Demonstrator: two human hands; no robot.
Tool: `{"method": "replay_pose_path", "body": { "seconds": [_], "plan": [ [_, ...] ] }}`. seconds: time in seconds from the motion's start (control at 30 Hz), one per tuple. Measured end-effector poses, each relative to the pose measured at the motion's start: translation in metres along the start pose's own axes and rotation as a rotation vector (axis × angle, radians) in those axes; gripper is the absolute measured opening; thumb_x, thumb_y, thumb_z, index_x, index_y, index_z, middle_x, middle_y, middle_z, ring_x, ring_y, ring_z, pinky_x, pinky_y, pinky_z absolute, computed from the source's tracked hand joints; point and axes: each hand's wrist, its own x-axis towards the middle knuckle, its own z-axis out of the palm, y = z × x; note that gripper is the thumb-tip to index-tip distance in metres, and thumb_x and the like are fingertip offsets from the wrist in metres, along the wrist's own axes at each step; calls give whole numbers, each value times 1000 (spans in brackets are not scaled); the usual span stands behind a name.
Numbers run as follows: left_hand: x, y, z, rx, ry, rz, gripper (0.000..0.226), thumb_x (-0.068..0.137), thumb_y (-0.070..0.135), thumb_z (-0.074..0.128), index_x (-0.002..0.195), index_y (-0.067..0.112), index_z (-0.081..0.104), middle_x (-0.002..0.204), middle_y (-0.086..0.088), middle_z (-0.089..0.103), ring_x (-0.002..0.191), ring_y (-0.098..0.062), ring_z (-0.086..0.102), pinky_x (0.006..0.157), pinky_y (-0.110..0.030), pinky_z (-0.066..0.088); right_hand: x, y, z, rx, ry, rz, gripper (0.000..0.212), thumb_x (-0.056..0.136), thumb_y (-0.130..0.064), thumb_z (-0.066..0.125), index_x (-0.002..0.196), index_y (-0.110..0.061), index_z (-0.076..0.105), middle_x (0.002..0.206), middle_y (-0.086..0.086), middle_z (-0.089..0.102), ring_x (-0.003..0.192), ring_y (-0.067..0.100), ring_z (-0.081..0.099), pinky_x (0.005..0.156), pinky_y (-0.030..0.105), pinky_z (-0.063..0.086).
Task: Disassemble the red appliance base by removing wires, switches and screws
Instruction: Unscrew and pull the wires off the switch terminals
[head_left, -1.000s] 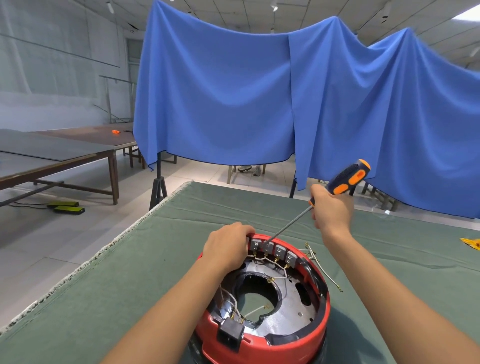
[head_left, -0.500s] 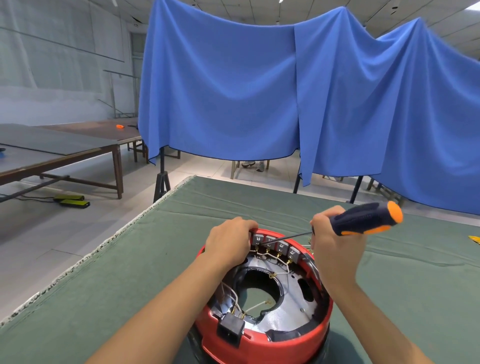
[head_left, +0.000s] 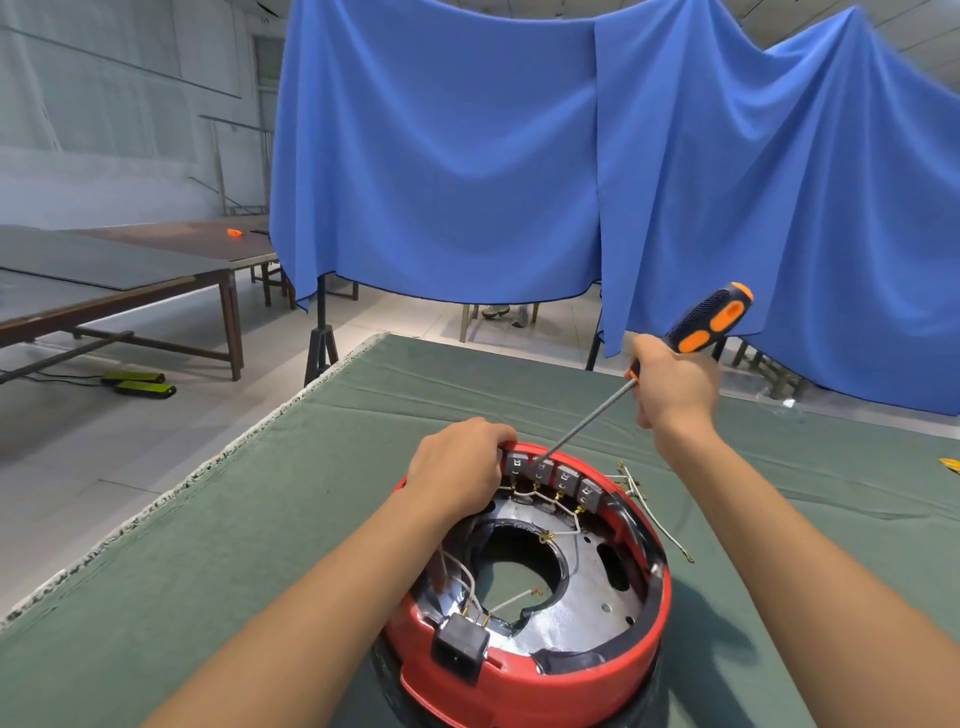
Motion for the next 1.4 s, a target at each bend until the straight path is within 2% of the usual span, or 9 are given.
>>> {"method": "replay_pose_path", "body": {
  "seconds": [0.17,0.4,0.53,0.7,0.97,1.07,1.23,1.3,1.4],
  "plan": [
    [-1,-1,0,1,-15,1,34,93,15,43,118,33,58,116,1,59,105,-26,56,77,-35,41,-10,9,7,54,-19,24,16,72,-13,54,58,-14,46,47,-4,47,33,3,39,44,23,31],
    [1,-4,1,-3,-12,-3,33,94,19,41,119,33,57,119,3,59,108,-25,55,80,-35,40,-32,2,-25,225,124,-133,27,67,-14,53,43,-19,42,40,-9,39,36,13,34,36,19,28],
    [1,-2,1,2,-13,-13,32,95,20,41,119,34,56,121,3,59,108,-24,55,83,-36,41,-53,15,-30,292,98,-187,21,67,-11,53,51,-13,40,40,-9,36,36,12,32,36,19,27],
    [-3,0,0,10,-13,-5,36,94,17,42,123,34,54,120,3,62,108,-24,56,83,-37,43,-63,28,-31,361,103,-222,32,71,-8,54,44,-23,45,41,-8,39,36,14,36,38,19,29],
    [-2,1,-1,48,-26,-7,35,96,21,37,125,35,52,119,4,63,106,-22,57,80,-36,42,-69,34,-31,353,86,-244,25,70,-11,55,48,-24,53,41,-8,44,37,12,43,40,19,33],
    [-2,2,-2,63,-25,-6,34,97,21,37,125,35,52,118,4,63,105,-23,57,75,-34,38,-70,33,-29,359,54,-290,21,71,-10,55,53,-19,51,41,-6,43,36,12,42,40,18,34],
    [-1,2,-2,77,-31,-9,33,98,21,38,123,34,54,118,2,64,103,-26,58,77,-35,39,-69,28,-23,373,10,-333,22,71,-8,54,65,9,41,48,10,35,37,15,34,37,18,31],
    [0,3,-3,72,-30,-9,32,97,21,39,121,33,56,117,0,64,103,-28,58,77,-35,40,-60,23,-22,354,-4,-320,23,70,-9,53,61,7,39,46,7,33,37,16,32,37,19,29],
    [1,2,-3,62,-33,-19,32,96,20,40,118,32,58,116,-2,65,103,-30,58,80,-37,42,-40,16,-19,253,-4,-284,20,68,-14,54,53,-10,42,41,-7,36,41,17,34,43,23,30]
  ]
}}
